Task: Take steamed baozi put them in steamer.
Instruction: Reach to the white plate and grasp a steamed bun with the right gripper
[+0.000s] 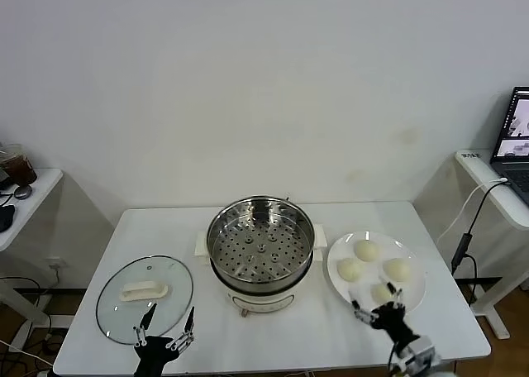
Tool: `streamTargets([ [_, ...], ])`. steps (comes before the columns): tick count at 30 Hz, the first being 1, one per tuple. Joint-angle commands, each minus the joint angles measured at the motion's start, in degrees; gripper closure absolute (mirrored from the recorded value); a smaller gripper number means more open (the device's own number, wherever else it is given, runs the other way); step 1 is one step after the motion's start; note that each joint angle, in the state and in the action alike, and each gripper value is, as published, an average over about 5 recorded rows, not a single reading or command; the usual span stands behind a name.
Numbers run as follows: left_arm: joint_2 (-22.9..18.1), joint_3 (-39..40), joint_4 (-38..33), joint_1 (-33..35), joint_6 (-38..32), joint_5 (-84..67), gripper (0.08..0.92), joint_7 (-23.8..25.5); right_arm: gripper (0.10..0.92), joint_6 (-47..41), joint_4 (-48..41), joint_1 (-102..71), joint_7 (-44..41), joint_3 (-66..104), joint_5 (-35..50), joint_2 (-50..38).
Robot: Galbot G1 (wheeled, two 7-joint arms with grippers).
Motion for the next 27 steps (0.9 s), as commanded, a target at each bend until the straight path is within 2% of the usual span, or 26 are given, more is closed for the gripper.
streamTargets([
  [1,0.28,-0.22,0.02,-0.72,-1.1,0.76,0.177,1.04,0.203,-0.92,-8.21,17.45,-9.96,-6.5,-13.72,-17.4],
  [7,0.03,-1.4,0.26,-1.62,-1.46,2.39,0.177,0.93,0.203,-1.2,-15.28,35.23,-22.62,-19.47,-22.17,-21.85],
  [15,-0.57,-3.16,0.42,-1.2,-2.85,5.24,0.177,0.67,0.203,-2.28,-27.48,60.31,-39.77,-44.87,-20.04,-21.25],
  [21,-0.75,-4.22,0.31,-0.9,-3.17,5.45,0.177,0.73,0.203,-3.3,-34.71,72.22,-46.03,-60.94,-12.64,-18.68],
  [27,-1.13,-4.8,0.17,-0.95,-3.75,5.79,0.177,0.7,0.203,-4.01,-39.48,75.7,-45.65,-67.63,-8.92,-14.44],
])
